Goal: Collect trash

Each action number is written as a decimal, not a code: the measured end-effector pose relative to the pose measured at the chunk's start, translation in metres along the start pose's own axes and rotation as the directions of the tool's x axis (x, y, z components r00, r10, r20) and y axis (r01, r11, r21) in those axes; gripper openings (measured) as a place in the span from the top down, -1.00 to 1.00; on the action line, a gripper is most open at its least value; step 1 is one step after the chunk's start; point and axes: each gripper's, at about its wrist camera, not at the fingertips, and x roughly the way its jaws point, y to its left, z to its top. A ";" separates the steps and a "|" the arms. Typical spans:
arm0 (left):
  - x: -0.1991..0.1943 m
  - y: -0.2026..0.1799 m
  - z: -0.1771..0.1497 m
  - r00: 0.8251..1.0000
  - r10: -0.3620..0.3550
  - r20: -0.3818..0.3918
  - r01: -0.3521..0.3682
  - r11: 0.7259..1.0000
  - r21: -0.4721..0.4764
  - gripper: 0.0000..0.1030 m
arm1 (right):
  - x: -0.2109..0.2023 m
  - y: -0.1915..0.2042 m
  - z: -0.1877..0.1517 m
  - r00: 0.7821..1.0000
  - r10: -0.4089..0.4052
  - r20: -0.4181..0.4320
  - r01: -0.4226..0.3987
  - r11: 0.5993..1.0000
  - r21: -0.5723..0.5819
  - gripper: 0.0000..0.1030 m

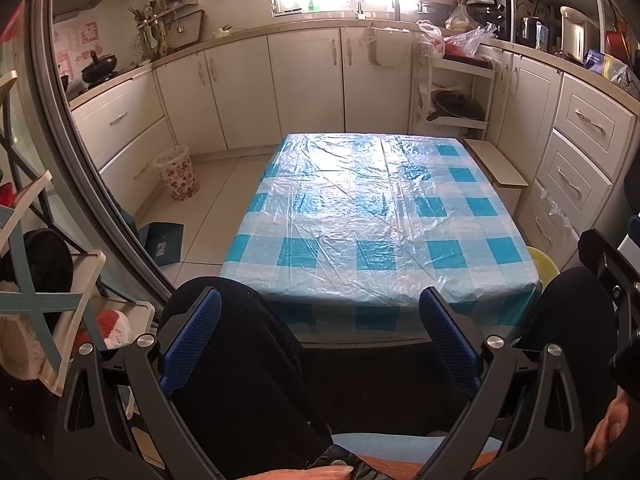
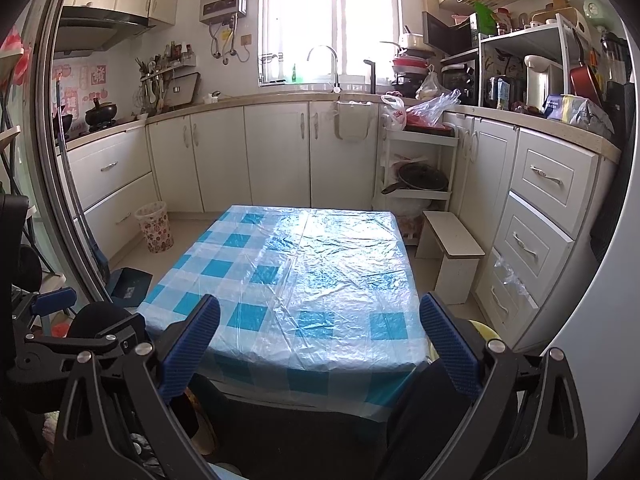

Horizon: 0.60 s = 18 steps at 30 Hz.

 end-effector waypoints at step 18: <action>0.042 0.015 0.029 0.998 -0.044 -0.040 0.042 0.997 -0.061 -0.85 | 0.055 0.001 0.016 0.999 0.008 -0.043 -0.009 1.000 -0.025 -0.86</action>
